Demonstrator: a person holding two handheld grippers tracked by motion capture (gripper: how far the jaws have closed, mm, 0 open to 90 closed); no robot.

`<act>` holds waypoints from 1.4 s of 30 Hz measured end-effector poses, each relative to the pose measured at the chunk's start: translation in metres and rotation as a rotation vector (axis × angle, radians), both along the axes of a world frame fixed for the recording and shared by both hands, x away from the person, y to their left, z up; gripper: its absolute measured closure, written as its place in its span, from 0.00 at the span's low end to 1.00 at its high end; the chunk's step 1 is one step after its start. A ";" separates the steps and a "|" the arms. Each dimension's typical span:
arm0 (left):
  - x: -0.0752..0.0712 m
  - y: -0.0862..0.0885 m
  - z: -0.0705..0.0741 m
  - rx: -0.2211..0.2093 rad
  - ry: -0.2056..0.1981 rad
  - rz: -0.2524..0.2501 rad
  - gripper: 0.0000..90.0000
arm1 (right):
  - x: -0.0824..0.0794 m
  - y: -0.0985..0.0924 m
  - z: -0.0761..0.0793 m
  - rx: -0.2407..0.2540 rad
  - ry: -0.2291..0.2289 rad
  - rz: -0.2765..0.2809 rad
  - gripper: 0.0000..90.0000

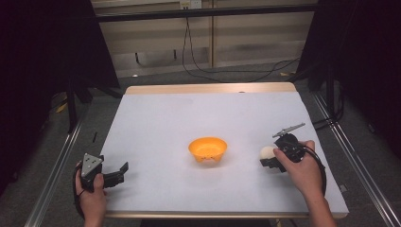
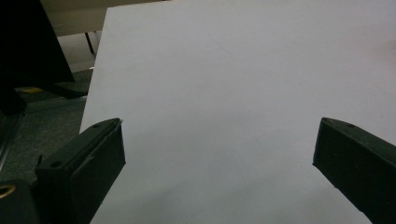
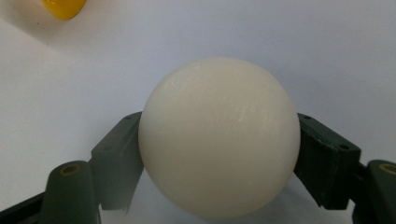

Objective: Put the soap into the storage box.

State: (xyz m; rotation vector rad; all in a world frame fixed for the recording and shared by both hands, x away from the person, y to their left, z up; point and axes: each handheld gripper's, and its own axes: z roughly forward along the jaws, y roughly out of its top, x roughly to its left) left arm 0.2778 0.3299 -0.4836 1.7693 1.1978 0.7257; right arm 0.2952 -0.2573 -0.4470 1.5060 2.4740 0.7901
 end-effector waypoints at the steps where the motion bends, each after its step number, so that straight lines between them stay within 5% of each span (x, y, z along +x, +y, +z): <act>1: 0.000 0.000 0.000 -0.001 0.001 -0.001 0.02 | 0.000 0.001 0.000 0.003 -0.003 0.000 0.26; 42: 0.000 0.000 0.000 0.000 0.000 -0.001 0.02 | 0.014 0.040 0.022 0.018 -0.017 0.080 0.26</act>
